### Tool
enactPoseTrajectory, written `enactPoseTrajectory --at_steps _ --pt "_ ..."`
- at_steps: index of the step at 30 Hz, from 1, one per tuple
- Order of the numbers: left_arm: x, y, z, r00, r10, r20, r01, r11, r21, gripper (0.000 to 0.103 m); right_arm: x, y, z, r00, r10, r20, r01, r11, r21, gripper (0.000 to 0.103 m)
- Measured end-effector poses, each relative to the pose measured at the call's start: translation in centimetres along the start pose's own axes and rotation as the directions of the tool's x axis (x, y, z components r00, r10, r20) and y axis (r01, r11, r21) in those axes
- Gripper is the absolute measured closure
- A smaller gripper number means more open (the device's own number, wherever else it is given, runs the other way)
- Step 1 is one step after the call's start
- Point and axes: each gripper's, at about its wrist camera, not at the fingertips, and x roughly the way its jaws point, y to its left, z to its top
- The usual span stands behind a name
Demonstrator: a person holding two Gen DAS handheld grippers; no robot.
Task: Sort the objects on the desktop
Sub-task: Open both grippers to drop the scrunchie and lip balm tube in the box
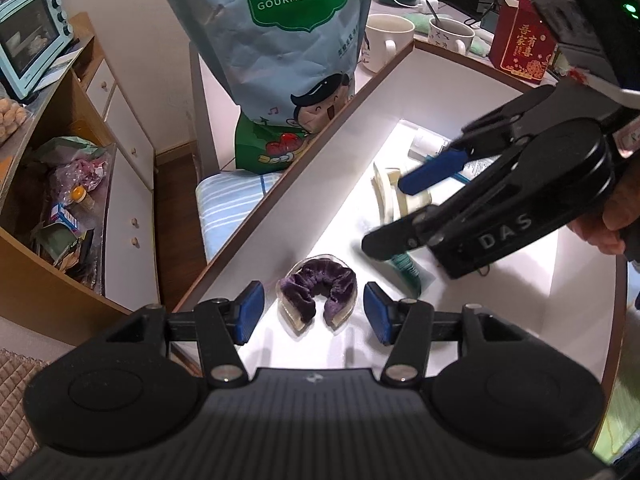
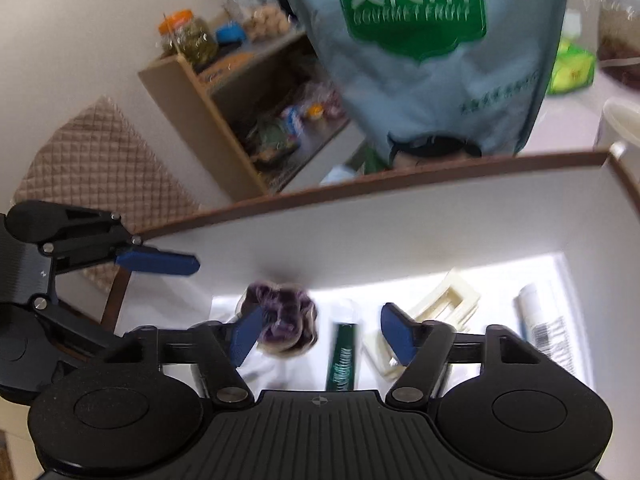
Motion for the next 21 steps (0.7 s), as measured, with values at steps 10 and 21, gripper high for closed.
enactPoseTrajectory --at_steps 10,21 --pt "-0.8 -0.5 -0.5 1.0 0.003 -0.003 -0.003 1.0 -0.013 0.052 -1.6 -0.7 -0.7 0.992 -0.085 -0.092 0.089 0.995 0.045 0.035" --pt "-1.9 -1.8 -0.7 1.0 0.018 0.007 -0.018 1.0 0.0 0.042 -4.2 -1.0 -2.3 0.99 -0.108 -0.094 0.114 0.991 0.064 0.035"
